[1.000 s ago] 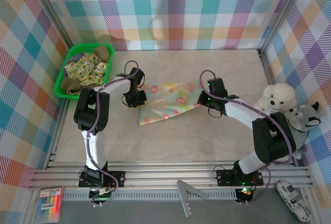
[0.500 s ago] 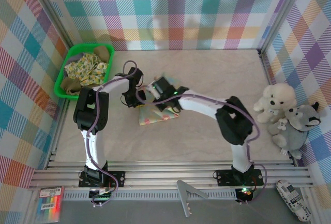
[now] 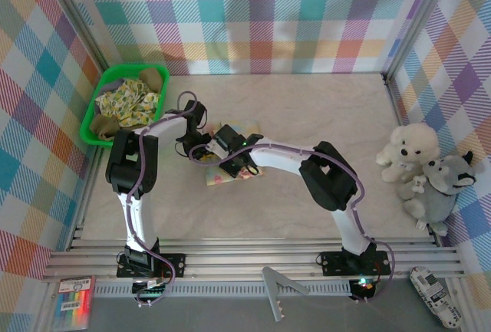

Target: Fold and stack the skirts

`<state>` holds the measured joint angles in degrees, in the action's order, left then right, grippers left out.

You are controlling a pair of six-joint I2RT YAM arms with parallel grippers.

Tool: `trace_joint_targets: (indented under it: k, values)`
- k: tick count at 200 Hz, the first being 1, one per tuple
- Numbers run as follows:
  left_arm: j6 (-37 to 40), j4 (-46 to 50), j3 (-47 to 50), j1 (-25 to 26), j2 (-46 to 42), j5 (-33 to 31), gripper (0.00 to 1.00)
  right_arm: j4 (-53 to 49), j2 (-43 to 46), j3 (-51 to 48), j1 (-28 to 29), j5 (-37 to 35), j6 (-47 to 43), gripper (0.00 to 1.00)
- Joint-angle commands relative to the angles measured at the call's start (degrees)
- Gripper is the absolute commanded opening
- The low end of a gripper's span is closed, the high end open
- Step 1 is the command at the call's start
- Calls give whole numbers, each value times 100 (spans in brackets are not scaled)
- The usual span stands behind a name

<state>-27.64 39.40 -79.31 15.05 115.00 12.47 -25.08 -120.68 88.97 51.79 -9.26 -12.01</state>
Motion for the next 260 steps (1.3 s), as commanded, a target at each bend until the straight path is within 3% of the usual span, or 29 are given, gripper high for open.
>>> trace_joint_targets:
  k: [1,45,108,166,198,204,206,212,233,260]
  values:
    - [-83,51,223,-49,83,-109,15,164,388,85,11,462,268,0]
    - [-136,12,282,-55,84,-43,15,565,756,-64,-72,539,812,0]
    - [-103,38,245,-90,3,-12,17,755,142,-291,-85,1175,1269,0]
    - [65,393,-24,-294,-413,-232,30,621,39,-361,-141,1585,1269,0]
    - [146,744,-223,-448,-851,-741,38,614,584,-516,-185,2294,1201,25]
    - [145,785,-234,-458,-937,-839,39,618,698,-544,-193,2387,1201,35]
    - [140,799,-234,-459,-967,-870,39,605,760,-558,-199,2429,1201,43]
    - [128,822,-235,-459,-1051,-953,40,599,897,-593,-217,2479,1209,50]
    - [13,822,-153,-459,-1312,-985,41,705,1365,-821,-396,2330,1385,54]
    - [-322,371,95,-325,-1496,-98,41,1001,1601,-1159,-992,1474,2158,49]
